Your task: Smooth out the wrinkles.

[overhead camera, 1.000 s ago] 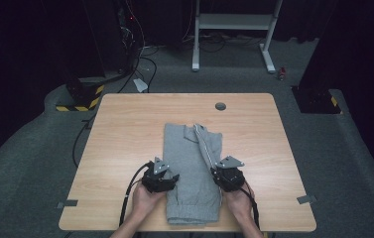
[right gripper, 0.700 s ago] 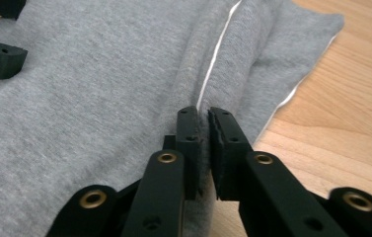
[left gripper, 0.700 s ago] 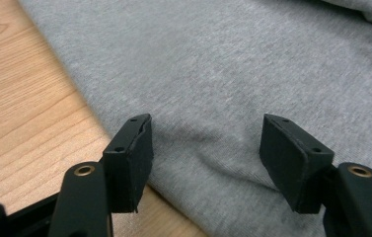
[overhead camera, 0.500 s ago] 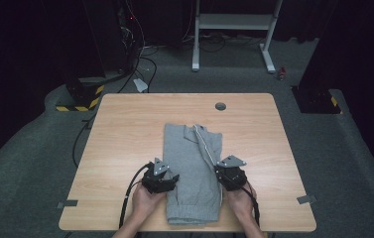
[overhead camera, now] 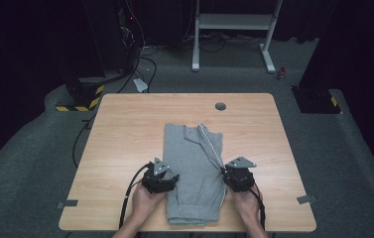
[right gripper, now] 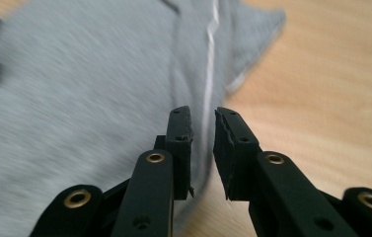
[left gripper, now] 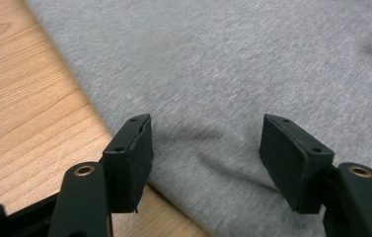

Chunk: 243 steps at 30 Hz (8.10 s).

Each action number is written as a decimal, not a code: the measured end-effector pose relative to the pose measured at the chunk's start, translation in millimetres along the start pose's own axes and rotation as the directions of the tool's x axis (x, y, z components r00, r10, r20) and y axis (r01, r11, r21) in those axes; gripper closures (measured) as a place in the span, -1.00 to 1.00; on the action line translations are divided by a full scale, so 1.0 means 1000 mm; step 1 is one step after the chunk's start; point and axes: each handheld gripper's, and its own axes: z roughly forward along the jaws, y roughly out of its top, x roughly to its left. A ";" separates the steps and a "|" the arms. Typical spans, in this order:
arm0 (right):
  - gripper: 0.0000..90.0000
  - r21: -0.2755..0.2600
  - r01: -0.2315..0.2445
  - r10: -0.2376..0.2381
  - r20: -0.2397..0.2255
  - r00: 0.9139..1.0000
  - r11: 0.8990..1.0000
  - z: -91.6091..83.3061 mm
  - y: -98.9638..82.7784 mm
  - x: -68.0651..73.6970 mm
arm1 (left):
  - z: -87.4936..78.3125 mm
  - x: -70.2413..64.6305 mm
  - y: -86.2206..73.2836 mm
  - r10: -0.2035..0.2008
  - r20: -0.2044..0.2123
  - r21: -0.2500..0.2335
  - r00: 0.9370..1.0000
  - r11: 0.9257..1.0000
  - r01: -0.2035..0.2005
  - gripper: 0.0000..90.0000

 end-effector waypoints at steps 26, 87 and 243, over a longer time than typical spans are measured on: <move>0.53 0.069 0.059 -0.053 -0.085 0.995 0.996 0.020 -0.007 0.020 | 0.000 -0.001 0.000 -0.003 -0.005 0.001 1.000 1.000 0.003 -0.16; 0.81 0.118 -0.043 0.042 0.004 0.999 0.992 0.044 0.020 -0.038 | 0.010 0.027 0.008 -0.065 -0.043 0.008 0.997 0.998 0.066 -0.20; -0.12 0.102 -0.232 0.228 0.041 0.973 0.967 0.065 0.037 -0.049 | 0.050 0.054 0.060 -0.257 -0.015 0.128 0.966 0.958 0.257 -0.35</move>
